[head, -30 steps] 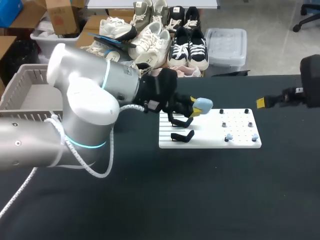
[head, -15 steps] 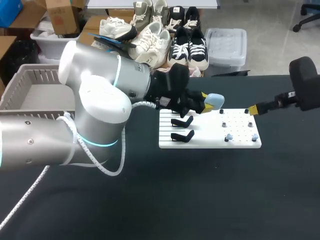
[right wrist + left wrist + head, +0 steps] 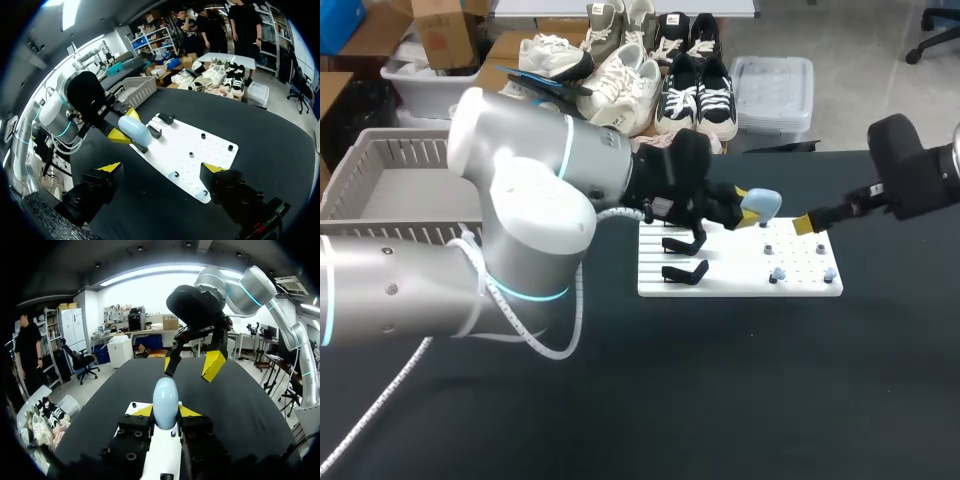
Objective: Pick up each earbud case from the left stands, insert the matching earbuds, close the lid, and place the case in the box.
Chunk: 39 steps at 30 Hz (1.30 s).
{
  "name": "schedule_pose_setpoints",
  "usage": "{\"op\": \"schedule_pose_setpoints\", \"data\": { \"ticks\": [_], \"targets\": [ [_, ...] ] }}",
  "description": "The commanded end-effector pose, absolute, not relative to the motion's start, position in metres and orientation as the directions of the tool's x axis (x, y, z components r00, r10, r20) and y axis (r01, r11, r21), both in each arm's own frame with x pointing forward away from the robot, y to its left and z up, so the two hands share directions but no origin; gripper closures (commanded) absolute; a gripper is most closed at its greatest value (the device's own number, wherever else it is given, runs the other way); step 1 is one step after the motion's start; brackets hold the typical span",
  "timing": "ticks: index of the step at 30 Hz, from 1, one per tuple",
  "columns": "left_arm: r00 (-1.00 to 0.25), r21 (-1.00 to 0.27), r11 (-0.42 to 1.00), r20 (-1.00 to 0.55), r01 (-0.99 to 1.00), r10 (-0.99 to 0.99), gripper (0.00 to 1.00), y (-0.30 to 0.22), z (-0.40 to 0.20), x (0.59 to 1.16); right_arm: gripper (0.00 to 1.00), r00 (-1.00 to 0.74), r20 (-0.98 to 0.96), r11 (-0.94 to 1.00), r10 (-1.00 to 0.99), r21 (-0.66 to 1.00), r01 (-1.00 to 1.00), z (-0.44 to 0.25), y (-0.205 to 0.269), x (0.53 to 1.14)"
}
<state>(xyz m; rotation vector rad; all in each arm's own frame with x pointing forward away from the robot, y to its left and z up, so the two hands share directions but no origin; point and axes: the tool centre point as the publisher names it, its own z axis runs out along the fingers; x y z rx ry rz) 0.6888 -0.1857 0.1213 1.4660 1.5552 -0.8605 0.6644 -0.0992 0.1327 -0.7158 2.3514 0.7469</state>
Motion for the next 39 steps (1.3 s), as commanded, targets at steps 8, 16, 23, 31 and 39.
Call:
{"op": "schedule_pose_setpoints", "data": {
  "ticks": [8, 16, 23, 31, 39],
  "targets": [
    [0.012, 0.053, 0.083, -0.902, 0.995, 0.432, 1.00, -0.190, 0.121, 0.681, 0.00, -0.691, -0.647, 0.647, -0.322, 0.383, -0.660, 0.128, -0.090, 0.679],
    [0.009, 0.042, 0.069, -0.904, 0.997, 0.427, 1.00, -0.191, 0.120, 0.673, 0.00, -0.687, -0.651, 0.644, -0.322, 0.381, -0.663, 0.129, -0.088, 0.680],
    [0.012, 0.041, 0.060, -0.906, 0.997, 0.422, 1.00, -0.192, 0.122, 0.670, 0.00, -0.685, -0.655, 0.644, -0.319, 0.380, -0.664, 0.129, -0.088, 0.681],
    [0.015, 0.040, 0.050, -0.909, 0.998, 0.415, 1.00, -0.193, 0.123, 0.665, 0.00, -0.675, -0.665, 0.647, -0.320, 0.368, -0.668, 0.135, -0.091, 0.684],
    [0.018, 0.040, 0.046, -0.910, 0.998, 0.415, 1.00, -0.192, 0.123, 0.661, 0.00, -0.658, -0.684, 0.662, -0.314, 0.339, -0.669, 0.146, -0.100, 0.686]
  ]
}}
